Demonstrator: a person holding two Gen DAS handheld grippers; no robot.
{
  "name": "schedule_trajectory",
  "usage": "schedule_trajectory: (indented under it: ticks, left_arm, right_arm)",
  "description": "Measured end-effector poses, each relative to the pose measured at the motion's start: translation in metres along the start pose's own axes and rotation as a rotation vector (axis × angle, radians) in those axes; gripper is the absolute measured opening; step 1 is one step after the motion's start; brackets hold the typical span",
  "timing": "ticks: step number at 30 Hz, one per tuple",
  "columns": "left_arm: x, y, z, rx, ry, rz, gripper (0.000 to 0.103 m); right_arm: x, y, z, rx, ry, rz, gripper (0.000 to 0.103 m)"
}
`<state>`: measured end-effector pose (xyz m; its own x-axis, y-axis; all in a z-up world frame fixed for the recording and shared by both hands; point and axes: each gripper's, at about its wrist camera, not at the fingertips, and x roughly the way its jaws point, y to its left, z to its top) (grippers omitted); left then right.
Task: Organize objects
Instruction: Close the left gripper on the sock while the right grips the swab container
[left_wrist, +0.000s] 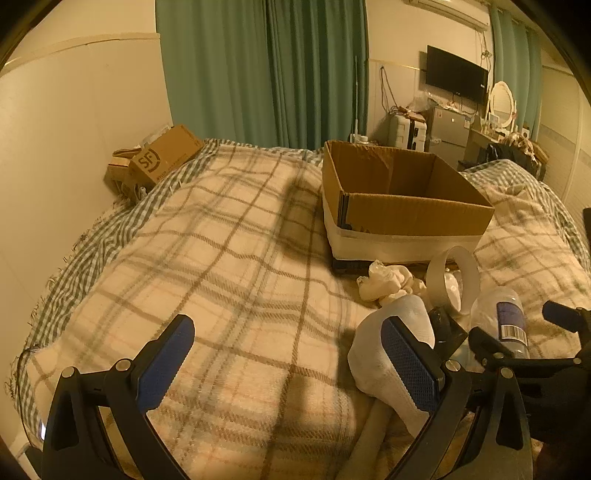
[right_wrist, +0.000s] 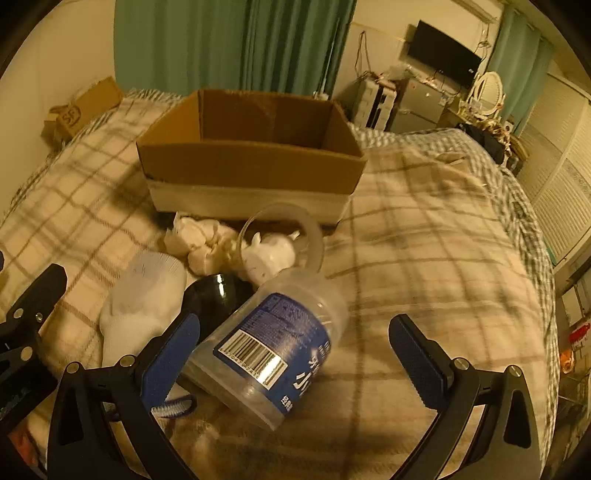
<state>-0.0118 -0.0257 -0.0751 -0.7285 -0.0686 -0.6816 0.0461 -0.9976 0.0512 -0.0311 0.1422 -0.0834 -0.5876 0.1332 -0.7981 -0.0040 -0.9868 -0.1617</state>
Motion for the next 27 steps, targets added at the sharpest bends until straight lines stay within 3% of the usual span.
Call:
schedule_trajectory:
  ticks: [7, 8, 9, 10, 14, 20, 23, 27]
  left_arm:
    - [0.005, 0.000, 0.002, -0.006, 0.011, 0.022, 0.103]
    - [0.005, 0.001, 0.002, -0.009, 0.011, 0.024, 0.103]
    - [0.005, 0.001, 0.001, -0.008, 0.012, 0.024, 0.103]
    - [0.005, 0.000, 0.002, -0.005, 0.013, 0.023, 0.103]
    - [0.006, -0.007, 0.003, 0.022, 0.026, -0.004, 0.103]
    - [0.027, -0.035, 0.003, 0.065, 0.106, -0.079, 0.102]
    - [0.045, -0.047, -0.003, 0.099, 0.158, -0.111, 0.093]
    - [0.055, -0.050, -0.008, 0.092, 0.177, -0.172, 0.069]
  right_arm:
    - [0.025, 0.013, -0.006, -0.051, 0.107, 0.026, 0.102]
    - [0.032, 0.013, -0.008, -0.050, 0.129, 0.028, 0.098]
    - [0.032, 0.011, -0.009, -0.040, 0.135, 0.039, 0.086]
    - [0.030, 0.007, -0.009, -0.025, 0.128, 0.058, 0.077]
    - [0.011, -0.012, -0.008, 0.032, 0.072, 0.094, 0.067]
    - [-0.010, -0.024, -0.001, 0.008, -0.013, 0.059, 0.065]
    - [-0.014, -0.026, -0.001, -0.008, -0.033, 0.060, 0.065]
    - [-0.011, -0.028, 0.000, -0.011, -0.034, 0.082, 0.064]
